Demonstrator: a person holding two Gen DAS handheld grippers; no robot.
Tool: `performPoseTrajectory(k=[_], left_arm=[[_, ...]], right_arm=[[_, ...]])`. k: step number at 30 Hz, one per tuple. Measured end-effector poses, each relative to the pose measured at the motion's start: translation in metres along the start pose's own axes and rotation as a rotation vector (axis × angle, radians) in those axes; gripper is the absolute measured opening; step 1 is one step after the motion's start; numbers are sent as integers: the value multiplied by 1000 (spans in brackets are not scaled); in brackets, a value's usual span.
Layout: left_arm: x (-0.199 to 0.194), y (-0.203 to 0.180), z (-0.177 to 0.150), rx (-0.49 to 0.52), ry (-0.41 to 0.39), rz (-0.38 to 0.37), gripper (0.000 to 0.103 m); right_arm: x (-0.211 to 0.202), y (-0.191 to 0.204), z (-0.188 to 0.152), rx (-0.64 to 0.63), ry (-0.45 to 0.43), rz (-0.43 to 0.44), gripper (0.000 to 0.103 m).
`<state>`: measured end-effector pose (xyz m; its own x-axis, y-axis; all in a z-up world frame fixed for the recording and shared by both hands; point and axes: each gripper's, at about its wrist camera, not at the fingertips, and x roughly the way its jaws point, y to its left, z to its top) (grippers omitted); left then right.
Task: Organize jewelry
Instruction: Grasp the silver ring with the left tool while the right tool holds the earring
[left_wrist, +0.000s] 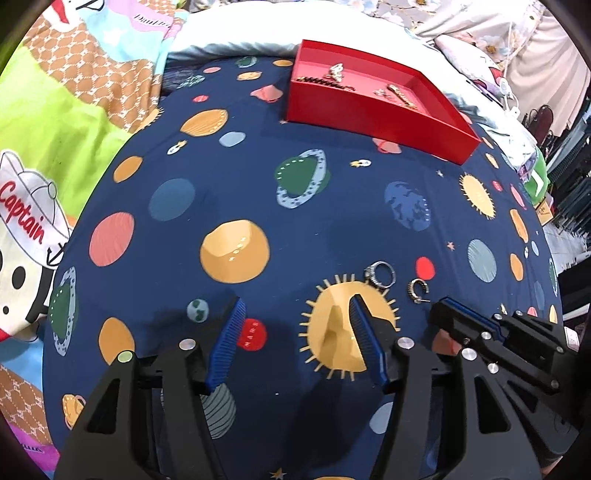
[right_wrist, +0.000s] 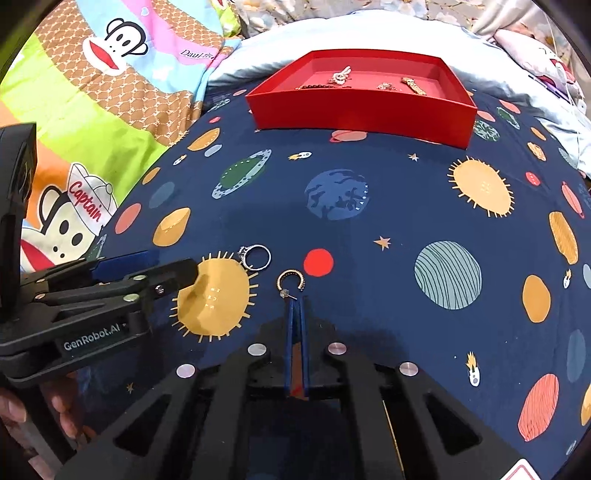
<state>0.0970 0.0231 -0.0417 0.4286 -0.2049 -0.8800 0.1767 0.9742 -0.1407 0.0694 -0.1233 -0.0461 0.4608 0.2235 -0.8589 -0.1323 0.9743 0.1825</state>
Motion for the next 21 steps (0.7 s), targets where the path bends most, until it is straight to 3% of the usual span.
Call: performPoseTrajectory(k=[1,3,12,15,21], left_arm=[[0,-1,0,4,-1,1,58],[0,0,0,4,1,0,58],[0,8,-1,-20,7,2,58],[0,7,-1,-15,10,-2,58],[4,0,1,4,14,-15,58]], right_arm=[[-1,2,0,-4,-7,-6,17],[1,4,2,-9,-14,-7,24],[16,13,10,-52,-5,-18,24],[18,13,12,-64,-7,-37,16],[12,5,10,-30,-13,-33,16]])
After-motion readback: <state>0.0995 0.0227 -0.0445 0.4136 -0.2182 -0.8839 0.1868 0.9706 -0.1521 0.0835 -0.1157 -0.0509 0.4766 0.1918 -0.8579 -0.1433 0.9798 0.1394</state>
